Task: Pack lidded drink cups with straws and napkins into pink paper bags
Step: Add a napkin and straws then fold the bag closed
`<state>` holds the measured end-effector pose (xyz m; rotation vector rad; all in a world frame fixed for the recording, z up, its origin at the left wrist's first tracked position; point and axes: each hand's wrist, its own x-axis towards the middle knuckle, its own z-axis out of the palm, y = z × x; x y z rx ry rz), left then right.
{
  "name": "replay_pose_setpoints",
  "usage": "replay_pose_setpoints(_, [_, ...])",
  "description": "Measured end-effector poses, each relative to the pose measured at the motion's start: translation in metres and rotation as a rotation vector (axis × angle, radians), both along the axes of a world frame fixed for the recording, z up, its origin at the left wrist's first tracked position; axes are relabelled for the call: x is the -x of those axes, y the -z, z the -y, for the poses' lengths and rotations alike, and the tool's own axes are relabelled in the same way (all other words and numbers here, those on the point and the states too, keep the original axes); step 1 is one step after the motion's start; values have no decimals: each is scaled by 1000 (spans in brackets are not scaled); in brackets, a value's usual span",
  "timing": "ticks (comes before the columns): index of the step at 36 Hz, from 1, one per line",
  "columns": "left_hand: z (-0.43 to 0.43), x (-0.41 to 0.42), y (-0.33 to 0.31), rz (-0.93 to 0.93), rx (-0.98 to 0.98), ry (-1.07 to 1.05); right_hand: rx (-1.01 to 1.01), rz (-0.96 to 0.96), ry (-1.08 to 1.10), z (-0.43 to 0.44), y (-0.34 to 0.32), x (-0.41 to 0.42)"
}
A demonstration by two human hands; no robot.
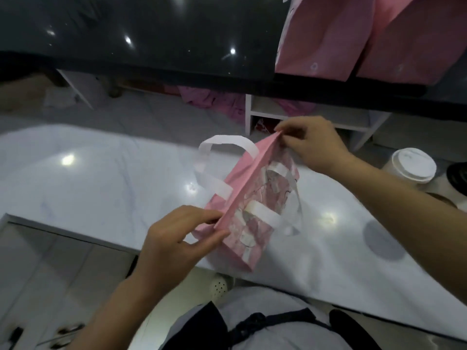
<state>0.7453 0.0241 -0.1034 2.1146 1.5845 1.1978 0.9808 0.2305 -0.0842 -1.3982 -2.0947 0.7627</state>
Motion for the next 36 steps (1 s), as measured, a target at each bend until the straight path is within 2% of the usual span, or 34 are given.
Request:
replay_pose_setpoints(3, [15,-11,14,121,89,-14,105,-179,-67,5,2,15])
replay_pose_setpoints(7, [33,-12,34,150,249,-71,228,-353,-83,25,12,15])
replay_pose_setpoints(10, [47,-10,44,291,427,-79,197,-450,66,52,30,-1])
replay_pose_setpoints(12, [53,-9,48,451,534,-129,185,-513,231,73,51,-15])
replay_pose_setpoints(14, [53,-5,59,604,602,-216,254,-562,371,94,75,-26])
replay_pose_setpoints(17, [39,5,86,709,731,-401,448,-585,472,121,108,-30])
replay_pose_setpoints(20, [17,6,97,755,826,-458,602,-585,446,136,133,-24])
replay_pose_setpoints(23, [-2,-1,97,749,901,-459,701,-678,410,142,146,-13])
replay_pose_setpoints(28, [-17,-17,95,923,971,-410,737,-761,358,144,133,6])
replay_pose_setpoints(33, [-16,-23,89,937,1030,-321,764,-777,304,143,122,19])
replay_pose_setpoints(36, [-20,-21,83,1040,1033,-332,776,-797,293,143,118,25])
